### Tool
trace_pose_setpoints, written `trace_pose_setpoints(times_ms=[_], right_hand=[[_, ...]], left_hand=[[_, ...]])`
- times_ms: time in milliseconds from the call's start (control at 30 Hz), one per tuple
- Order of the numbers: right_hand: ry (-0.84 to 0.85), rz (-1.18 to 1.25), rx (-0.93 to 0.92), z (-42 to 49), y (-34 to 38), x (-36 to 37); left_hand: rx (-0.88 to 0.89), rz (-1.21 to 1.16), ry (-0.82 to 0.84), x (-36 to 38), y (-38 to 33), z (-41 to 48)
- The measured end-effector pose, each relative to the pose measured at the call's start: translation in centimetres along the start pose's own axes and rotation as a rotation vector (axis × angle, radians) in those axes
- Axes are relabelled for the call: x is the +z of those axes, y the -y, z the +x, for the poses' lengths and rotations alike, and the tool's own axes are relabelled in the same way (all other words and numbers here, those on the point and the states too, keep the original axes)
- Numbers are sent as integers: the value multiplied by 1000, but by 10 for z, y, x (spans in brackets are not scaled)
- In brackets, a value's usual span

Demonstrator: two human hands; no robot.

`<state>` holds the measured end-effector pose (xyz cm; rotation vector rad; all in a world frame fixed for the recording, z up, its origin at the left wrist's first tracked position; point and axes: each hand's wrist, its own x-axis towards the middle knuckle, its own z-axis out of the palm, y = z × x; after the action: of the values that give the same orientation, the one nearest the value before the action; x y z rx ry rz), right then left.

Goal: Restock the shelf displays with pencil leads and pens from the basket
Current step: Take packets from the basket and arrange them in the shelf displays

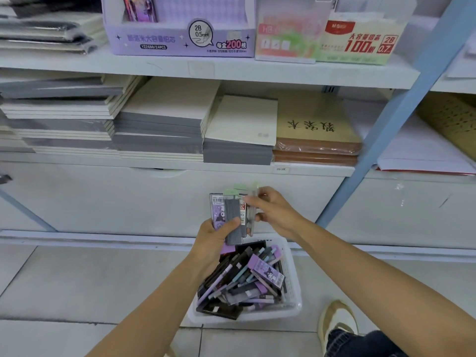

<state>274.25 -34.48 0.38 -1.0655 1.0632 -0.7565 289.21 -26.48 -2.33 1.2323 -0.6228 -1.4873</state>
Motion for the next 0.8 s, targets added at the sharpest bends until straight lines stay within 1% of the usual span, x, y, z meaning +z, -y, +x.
trace_pose_setpoints(times_ms=[67, 133, 200, 267, 333, 433, 500, 667, 733, 800], right_hand=[[81, 90, 18, -1, -1, -2], [140, 89, 16, -2, -1, -7], [105, 17, -17, -2, -1, -13], [9, -9, -52, 0, 1, -18], [-1, -19, -75, 3, 4, -21], [101, -46, -74, 4, 9, -17], [175, -54, -73, 4, 15, -18], [331, -108, -24, 0, 35, -30], [352, -139, -15, -2, 41, -30], [312, -192, -60, -3, 52, -31]], left_hand=[[-10, 13, -4, 0, 0, 0], [-24, 10, -10, -2, 1, 1], [-37, -7, -15, -3, 0, 2], [-38, -24, -5, -6, 0, 3], [-29, -1, 21, -7, 0, 4], [12, 42, 58, -7, -1, 4], [24, 29, 73, -8, -3, 6], [-10, 97, 155, -10, -11, 7], [-18, 120, 181, -7, -16, 7], [10, 116, 192, -2, -26, 5]])
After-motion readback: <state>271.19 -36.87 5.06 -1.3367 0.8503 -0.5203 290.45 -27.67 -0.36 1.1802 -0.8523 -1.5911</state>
